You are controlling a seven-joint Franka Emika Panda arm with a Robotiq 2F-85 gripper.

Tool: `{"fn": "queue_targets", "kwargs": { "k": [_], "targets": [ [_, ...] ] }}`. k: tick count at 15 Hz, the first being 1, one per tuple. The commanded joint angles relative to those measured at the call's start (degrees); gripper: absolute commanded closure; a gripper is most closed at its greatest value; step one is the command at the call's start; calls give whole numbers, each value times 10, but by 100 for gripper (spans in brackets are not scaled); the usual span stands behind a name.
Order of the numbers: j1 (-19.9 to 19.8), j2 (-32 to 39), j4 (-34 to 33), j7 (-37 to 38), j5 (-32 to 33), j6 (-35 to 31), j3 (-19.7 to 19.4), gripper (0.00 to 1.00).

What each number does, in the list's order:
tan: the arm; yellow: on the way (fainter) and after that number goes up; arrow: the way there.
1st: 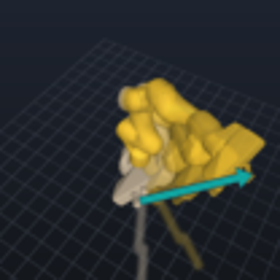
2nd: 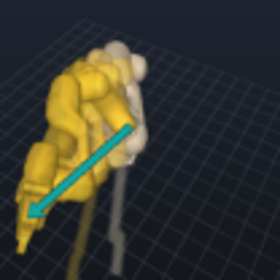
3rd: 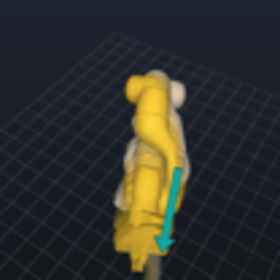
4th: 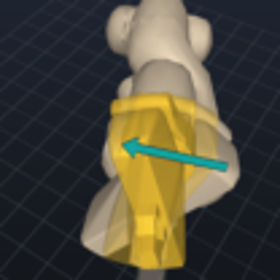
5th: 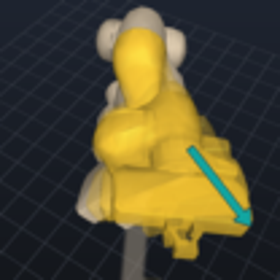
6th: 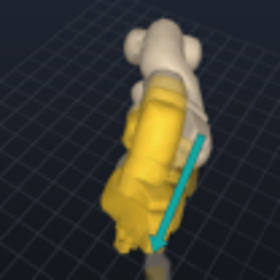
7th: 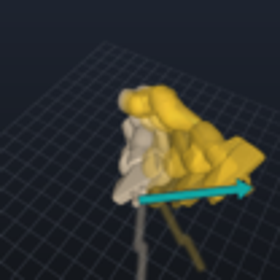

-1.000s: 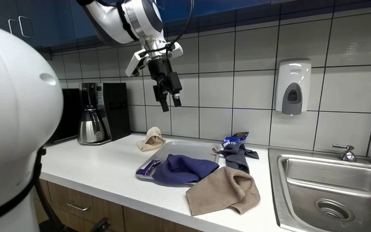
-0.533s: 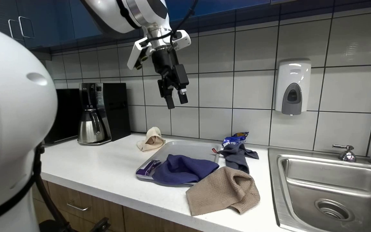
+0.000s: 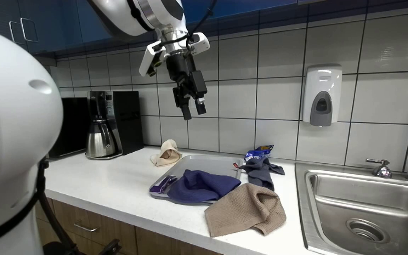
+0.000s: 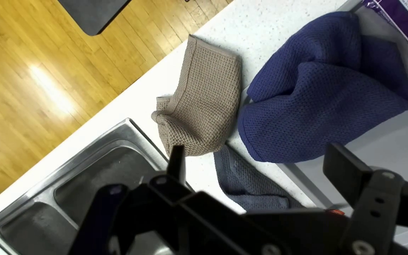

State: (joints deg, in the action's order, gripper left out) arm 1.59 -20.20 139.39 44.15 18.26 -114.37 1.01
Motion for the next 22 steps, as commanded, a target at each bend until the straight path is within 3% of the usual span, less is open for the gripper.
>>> {"fn": "queue_targets", "kwargs": {
  "k": [1,9,17,22],
  "targets": [
    [-20,0,0,-6,-7,-1,19,0],
    [-68,12,3,-104,5,-60,-25,0],
    [-94,60,-6,-267,13,-83,-55,0],
    [-93,95,-12,-407,2,-106,-83,0]
  ]
}}
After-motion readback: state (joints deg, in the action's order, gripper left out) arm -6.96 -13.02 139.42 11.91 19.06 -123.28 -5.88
